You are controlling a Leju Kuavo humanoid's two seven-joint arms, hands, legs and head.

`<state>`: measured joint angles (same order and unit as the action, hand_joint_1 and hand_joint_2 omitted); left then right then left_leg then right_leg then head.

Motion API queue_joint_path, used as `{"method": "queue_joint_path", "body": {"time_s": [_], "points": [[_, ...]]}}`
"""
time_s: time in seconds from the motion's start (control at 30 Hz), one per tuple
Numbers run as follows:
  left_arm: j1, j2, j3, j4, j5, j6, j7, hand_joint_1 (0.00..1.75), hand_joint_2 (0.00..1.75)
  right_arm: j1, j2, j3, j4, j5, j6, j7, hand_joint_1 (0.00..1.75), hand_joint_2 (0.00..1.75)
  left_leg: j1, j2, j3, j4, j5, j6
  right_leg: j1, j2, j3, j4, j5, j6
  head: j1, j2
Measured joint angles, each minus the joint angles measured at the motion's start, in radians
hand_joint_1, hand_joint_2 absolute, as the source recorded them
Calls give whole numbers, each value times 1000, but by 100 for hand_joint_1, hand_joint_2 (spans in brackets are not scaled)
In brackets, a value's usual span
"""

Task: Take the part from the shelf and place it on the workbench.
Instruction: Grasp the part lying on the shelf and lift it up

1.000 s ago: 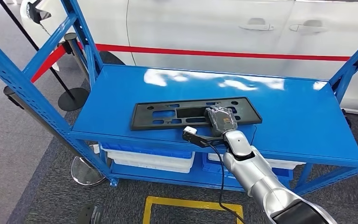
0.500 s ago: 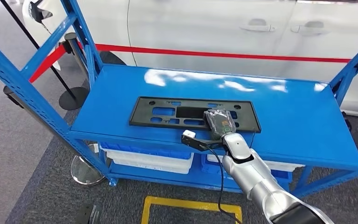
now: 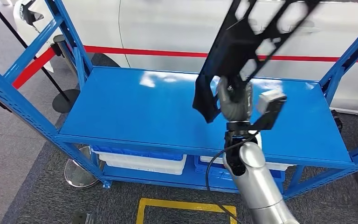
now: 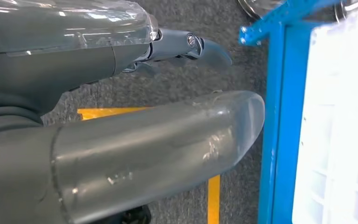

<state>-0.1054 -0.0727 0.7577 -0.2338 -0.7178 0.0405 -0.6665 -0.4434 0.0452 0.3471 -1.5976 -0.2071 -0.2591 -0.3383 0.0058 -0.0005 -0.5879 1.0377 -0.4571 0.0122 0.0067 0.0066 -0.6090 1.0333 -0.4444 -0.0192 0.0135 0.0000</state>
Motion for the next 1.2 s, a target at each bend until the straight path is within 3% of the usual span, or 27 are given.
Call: {"method": "queue_joint_path", "body": {"time_s": [0.13, 0.23, 0.3, 0.33, 0.4, 0.47, 0.5, 0.57, 0.63, 0.7, 0.77, 0.8, 0.83, 0.87, 0.93, 1.0, 1.07, 1.13, 1.17, 1.2], "points": [[13, 1, 13, 0, 3, 3, -10, 0, 0, 54, -32, -27, -209, -76, 26, -15, 175, 175, 2, 3, 9, -24, 8, 12, -2, 0, -7, 17, -16, 23, 2, 0], [14, 1, 20, 0, 5, 3, -16, 0, 0, 80, -50, -39, -288, -91, 33, -30, 175, 175, 5, 5, 13, -34, 14, 22, -10, -1, -73, 158, -97, 40, 7, 0], [16, 1, 28, 0, 13, 2, -17, 0, 0, 113, -64, -45, -320, -78, 27, -38, 175, 175, 5, 6, 13, -33, 13, 22, -18, -1, -115, 245, -125, 49, 8, 0], [18, 1, 33, 0, 20, 1, -14, 0, 0, 137, -71, -47, -334, -60, 23, -44, 175, 175, 6, 5, 13, -32, 12, 21, -22, -2, -113, 243, -114, 52, 9, 0], [27, -1, 47, 0, 33, 5, -5, 0, 0, 200, -83, -50, -357, -6, 28, -76, 175, 175, 9, 3, 14, -25, 9, 15, -30, -5, -62, 144, -54, 55, 10, 0], [38, -2, 64, 0, 37, 12, 5, 0, 0, 284, -88, -52, -374, 49, 62, -134, 175, 175, 8, 1, 11, -14, 2, 4, -29, -6, -8, 36, -14, 51, 12, 0], [44, -2, 71, 0, 35, 16, 9, 0, 0, 333, -89, -53, -382, 71, 84, -167, 175, 175, 6, -1, 9, -11, 0, -2, -28, -6, 3, 12, -9, 47, 12, 0], [52, -2, 83, 0, 30, 23, 16, 0, 0, 421, -90, -53, -398, 103, 119, -217, 175, 175, 6, -1, 7, -10, 1, -12, -24, -4, 1, 7, -9, 34, 11, 0], [56, -1, 94, 0, 26, 27, 19, 0, 0, 478, -89, -53, -411, 116, 132, -236, 175, 175, 10, -1, 2, 2, -19, -22, -25, -5, -1, 3, -3, 19, 10, 0], [57, -1, 101, 0, 24, 30, 25, 0, 0, 517, -85, -56, -424, 133, 130, -244, 175, 175, 12, -1, -26, 78, -86, -28, -27, -8, -6, -2, 5, 4, 5, 0], [59, -1, 108, 0, 24, 33, 32, 0, 0, 566, -76, -61, -434, 162, 123, -263, 175, 175, 13, 0, -67, 203, -160, -31, -23, -10, -15, -2, 13, -4, 1, 0], [61, -1, 113, 0, 24, 34, 34, 0, 0, 595, -70, -64, -437, 176, 121, -275, 175, 175, 13, 0, -75, 244, -178, -31, -21, -11, -21, -1, 17, -6, 1, 0], [64, 0, 118, 0, 25, 35, 35, 0, 0, 623, -65, -66, -439, 188, 120, -287, 175, 175, 13, 0, -66, 252, -179, -29, -19, -11, -27, 0, 22, -7, 0, 0], [66, 0, 123, 0, 25, 35, 36, 0, 0, 649, -60, -68, -440, 196, 119, -295, 175, 175, 12, 0, -37, 219, -162, -25, -16, -10, -34, 1, 27, -6, 0, 0], [66, 3, 128, 0, 25, 35, 36, 0, 0, 682, -52, -73, -444, 205, 117, -305, 175, 175, 8, -1, 58, 74, -117, -12, -13, -7, -46, 2, 41, -3, 0, 0], [63, 5, 133, -1, 26, 35, 33, 0, 0, 705, -43, -81, -449, 212, 115, -311, 175, 175, -1, -1, 115, -28, -89, -4, -12, -6, -51, 2, 54, 7, 1, 0], [62, 5, 141, -1, 27, 35, 25, 0, 0, 731, -29, -94, -452, 216, 118, -319, 175, 175, -8, 0, 116, -39, -76, 0, -16, -7, -50, -3, 68, 21, 0, 0], [64, 5, 153, -2, 26, 35, 15, 0, 0, 765, -12, -116, -452, 212, 129, -328, 175, 175, -5, 2, 108, -47, -54, 9, -19, -6, -53, -3, 69, 34, 0, 0], [65, 5, 158, -3, 25, 34, 10, 0, 0, 782, -3, -131, -451, 207, 137, -331, 175, 175, -3, 4, 99, -52, -40, 16, -20, -5, -61, 13, 43, 39, 0, 0], [66, 5, 164, -5, 24, 33, 6, 0, 0, 796, 5, -146, -450, 202, 145, -333, 175, 175, 0, 7, 88, -57, -25, 21, -21, -5, -73, 50, -1, 43, 2, 0]]}}
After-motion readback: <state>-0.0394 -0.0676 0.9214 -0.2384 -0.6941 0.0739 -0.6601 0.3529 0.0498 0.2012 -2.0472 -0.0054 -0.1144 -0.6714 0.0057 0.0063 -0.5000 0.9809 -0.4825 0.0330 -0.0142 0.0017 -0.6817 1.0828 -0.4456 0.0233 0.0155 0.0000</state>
